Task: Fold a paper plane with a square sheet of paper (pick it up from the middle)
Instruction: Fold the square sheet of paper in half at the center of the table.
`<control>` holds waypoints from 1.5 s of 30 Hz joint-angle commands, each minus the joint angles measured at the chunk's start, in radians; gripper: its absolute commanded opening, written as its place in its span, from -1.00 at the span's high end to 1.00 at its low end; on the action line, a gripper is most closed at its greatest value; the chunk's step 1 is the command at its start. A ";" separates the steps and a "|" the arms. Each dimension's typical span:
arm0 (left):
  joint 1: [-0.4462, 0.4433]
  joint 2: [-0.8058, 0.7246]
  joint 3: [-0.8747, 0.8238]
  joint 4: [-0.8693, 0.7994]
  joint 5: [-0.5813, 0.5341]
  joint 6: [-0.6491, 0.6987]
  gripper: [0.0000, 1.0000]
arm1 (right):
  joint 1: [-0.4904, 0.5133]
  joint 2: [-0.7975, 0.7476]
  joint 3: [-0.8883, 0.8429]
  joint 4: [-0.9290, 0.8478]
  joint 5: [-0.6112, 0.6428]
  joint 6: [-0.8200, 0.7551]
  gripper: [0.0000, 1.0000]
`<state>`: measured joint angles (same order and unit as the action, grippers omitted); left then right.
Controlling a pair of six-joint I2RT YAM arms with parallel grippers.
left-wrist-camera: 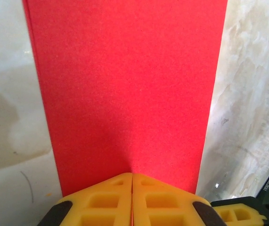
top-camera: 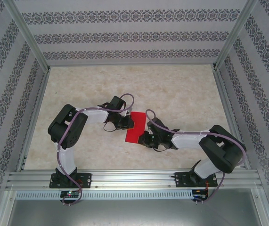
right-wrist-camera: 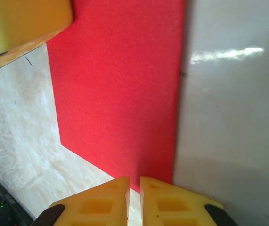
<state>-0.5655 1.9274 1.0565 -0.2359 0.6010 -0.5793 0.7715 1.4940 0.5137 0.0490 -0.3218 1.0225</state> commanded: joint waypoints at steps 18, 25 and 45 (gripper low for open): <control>-0.010 0.011 -0.015 -0.056 -0.020 0.044 0.84 | -0.231 0.238 0.202 0.044 -0.095 -0.104 0.67; -0.011 0.011 -0.012 -0.071 -0.029 0.053 0.84 | -0.246 0.191 0.276 0.001 -0.114 -0.129 0.65; -0.010 0.008 -0.005 -0.082 -0.026 0.062 0.84 | -0.343 0.375 0.459 -0.048 -0.158 -0.189 0.65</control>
<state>-0.5652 1.9274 1.0576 -0.2440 0.6014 -0.5491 0.4297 1.8759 0.9344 0.0250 -0.4664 0.8623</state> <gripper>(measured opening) 0.081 0.174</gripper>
